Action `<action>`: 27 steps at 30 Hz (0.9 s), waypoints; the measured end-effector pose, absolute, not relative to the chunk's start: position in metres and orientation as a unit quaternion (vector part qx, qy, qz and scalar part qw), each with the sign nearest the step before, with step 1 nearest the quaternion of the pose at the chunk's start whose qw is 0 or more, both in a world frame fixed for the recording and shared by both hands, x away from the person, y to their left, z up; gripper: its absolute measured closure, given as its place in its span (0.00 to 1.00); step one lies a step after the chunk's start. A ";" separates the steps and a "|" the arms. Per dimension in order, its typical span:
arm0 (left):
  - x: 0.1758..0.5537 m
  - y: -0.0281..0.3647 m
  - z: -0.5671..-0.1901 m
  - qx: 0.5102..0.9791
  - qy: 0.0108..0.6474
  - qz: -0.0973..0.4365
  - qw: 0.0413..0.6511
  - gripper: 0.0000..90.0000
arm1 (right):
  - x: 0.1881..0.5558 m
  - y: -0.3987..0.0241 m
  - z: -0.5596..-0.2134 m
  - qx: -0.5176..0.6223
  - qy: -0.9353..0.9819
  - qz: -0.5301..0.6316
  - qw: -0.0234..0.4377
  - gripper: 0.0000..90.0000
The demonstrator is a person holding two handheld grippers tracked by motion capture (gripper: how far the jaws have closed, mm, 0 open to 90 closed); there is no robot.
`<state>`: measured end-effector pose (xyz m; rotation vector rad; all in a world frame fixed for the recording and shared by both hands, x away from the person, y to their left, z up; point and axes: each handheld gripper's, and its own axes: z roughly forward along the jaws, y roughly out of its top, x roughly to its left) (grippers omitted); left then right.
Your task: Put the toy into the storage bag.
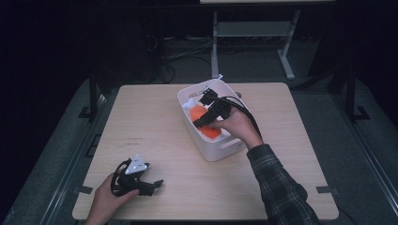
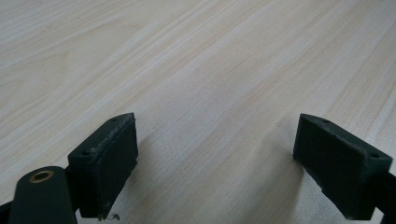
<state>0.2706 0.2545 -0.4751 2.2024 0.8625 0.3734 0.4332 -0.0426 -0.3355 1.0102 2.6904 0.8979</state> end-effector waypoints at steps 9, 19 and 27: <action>0.271 0.255 -0.475 0.857 0.335 0.145 0.365 0.14 | 0.431 -0.047 -0.331 0.334 0.891 0.301 0.067 0.15; 0.271 0.255 -0.475 0.857 0.335 0.145 0.365 0.14 | 0.424 -0.067 -0.325 0.335 0.887 0.310 0.073 0.15; 0.271 0.254 -0.475 0.856 0.336 0.145 0.366 0.14 | 0.417 -0.091 -0.318 0.334 0.883 0.321 0.082 0.12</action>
